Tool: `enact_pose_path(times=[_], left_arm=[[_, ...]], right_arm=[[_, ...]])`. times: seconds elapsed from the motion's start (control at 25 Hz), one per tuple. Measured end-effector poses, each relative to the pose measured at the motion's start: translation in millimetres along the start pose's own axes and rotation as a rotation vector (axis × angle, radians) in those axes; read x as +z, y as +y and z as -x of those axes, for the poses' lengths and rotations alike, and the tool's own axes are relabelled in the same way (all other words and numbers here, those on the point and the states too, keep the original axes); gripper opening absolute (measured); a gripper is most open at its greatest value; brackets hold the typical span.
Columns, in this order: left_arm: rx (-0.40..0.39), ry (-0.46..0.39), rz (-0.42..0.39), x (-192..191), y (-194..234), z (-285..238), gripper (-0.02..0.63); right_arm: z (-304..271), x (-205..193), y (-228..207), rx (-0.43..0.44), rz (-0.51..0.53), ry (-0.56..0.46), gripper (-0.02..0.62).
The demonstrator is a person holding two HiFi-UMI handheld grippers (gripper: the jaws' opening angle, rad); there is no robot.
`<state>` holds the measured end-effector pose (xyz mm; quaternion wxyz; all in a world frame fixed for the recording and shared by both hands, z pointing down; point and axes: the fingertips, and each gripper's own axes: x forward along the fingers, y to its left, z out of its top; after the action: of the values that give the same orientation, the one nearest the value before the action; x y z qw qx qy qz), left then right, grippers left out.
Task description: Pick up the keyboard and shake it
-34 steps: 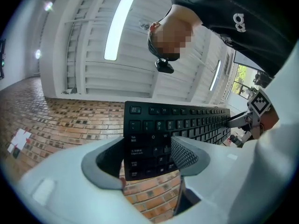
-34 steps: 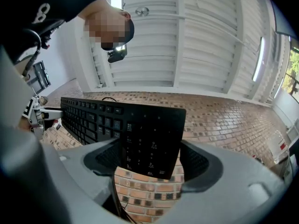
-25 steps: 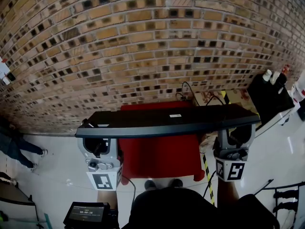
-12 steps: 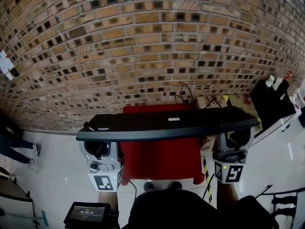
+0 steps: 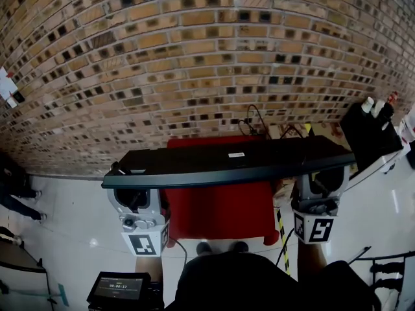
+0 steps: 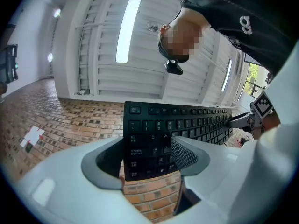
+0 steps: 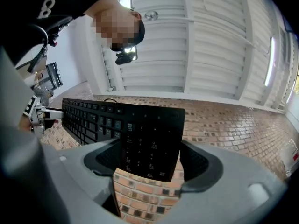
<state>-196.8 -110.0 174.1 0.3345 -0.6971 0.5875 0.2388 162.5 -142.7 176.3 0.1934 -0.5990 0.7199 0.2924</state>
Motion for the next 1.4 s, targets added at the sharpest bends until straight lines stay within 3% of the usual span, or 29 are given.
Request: enact_pose_path(times=[0.16, 0.4, 0.68, 0.88, 1.12, 1.4], left_arm=[[0.001, -0.031, -0.021, 8.8, 1.3, 1.3, 0.321], [0.011, 0.140, 0.043, -39.1, -1.2, 11.8, 0.321], [0.002, 0.278, 0.063, -77.1, -6.4, 27.0, 0.319], [-0.008, 0.393, 0.076, -105.4, -18.2, 40.1, 0.319], [-0.020, 0.526, 0.151, -150.7, -25.0, 75.2, 0.318], [0.006, 0.639, 0.191, -192.1, -17.8, 102.6, 0.318]], right_arm=[[1.9, 6.3, -1.3, -0.010, -0.005, -0.015, 0.368], [0.1, -33.1, 8.4, 0.053, -0.001, 0.109, 0.368], [8.5, -78.3, 17.0, 0.078, -0.061, 0.262, 0.368], [26.9, -121.0, 15.5, 0.100, -0.095, 0.401, 0.368], [66.0, -165.4, 28.7, 0.092, -0.113, 0.569, 0.368], [60.2, -194.2, 52.6, 0.150, -0.152, 0.584, 0.367]])
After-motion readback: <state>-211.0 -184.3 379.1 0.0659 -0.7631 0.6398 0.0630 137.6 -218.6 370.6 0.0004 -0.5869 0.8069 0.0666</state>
